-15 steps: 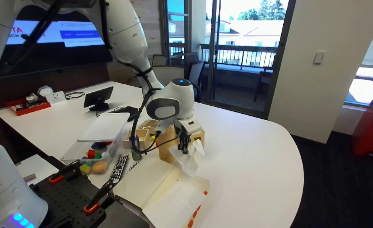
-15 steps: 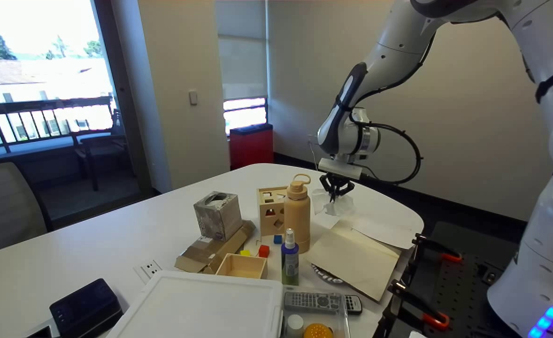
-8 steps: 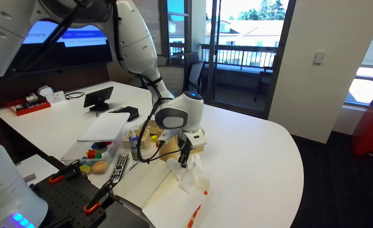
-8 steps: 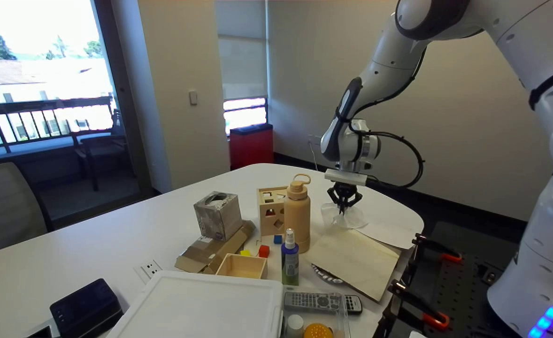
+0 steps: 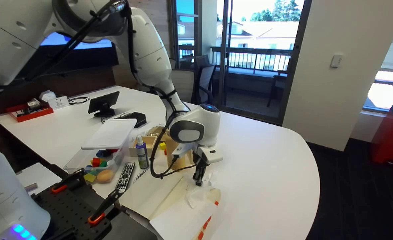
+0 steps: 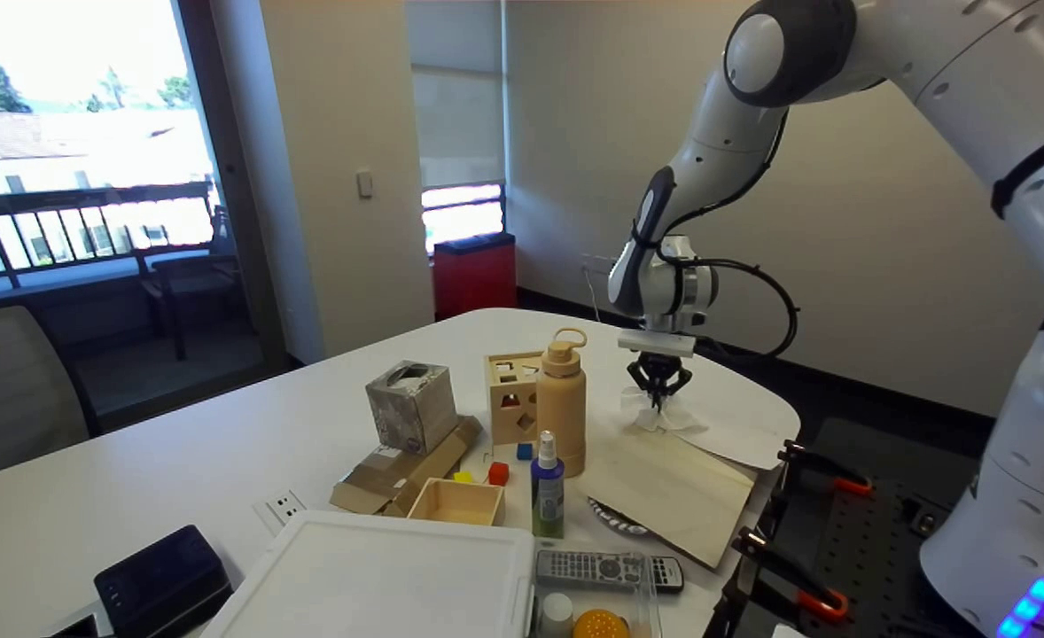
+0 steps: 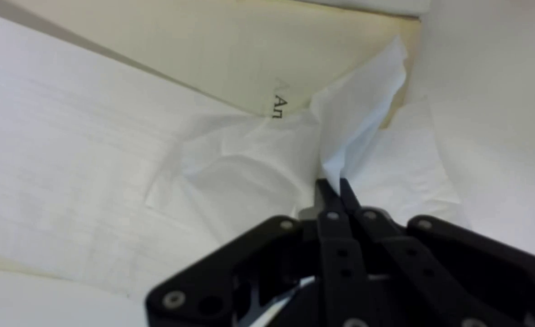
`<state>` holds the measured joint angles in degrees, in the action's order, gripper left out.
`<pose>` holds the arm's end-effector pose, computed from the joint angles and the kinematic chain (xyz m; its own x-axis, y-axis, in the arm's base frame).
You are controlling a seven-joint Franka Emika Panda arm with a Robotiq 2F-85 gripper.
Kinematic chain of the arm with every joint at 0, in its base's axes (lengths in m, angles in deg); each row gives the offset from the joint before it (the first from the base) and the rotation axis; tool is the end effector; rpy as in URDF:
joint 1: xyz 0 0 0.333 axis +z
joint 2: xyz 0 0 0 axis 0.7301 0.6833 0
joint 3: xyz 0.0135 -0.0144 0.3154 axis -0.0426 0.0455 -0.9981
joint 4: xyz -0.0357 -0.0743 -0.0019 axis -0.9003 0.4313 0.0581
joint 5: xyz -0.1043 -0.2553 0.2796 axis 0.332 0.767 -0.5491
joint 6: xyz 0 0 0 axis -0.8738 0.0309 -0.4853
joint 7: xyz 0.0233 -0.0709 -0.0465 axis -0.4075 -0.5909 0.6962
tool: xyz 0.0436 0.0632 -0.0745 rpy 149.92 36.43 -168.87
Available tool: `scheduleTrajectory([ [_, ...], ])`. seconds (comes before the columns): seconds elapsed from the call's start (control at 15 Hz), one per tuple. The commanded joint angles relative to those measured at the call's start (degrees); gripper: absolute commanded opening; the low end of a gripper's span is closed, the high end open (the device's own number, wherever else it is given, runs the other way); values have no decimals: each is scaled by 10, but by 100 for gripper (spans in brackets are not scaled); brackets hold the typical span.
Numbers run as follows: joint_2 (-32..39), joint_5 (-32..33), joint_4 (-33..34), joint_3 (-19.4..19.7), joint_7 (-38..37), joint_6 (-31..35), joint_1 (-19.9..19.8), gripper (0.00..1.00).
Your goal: Pick the paper towel and wipe the surface of the paper then place it back down
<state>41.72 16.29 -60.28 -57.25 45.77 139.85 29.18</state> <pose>0.4815 -0.2917 0.0531 0.1962 -0.9776 -0.0759 -0.9788 -0.1999 0.0445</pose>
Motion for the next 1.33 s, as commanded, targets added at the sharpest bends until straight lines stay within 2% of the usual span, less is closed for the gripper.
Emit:
scheduleTrajectory([
  [0.0,2,1,8,32,-31,-24,33,0],
  [0.4,10,13,-6,78,-99,-6,73,0],
  [0.6,11,19,-8,85,-118,-21,78,0],
  [0.8,-2,4,-8,48,-83,-52,46,0],
  [1.27,-14,-17,1,-13,-29,-86,18,0],
])
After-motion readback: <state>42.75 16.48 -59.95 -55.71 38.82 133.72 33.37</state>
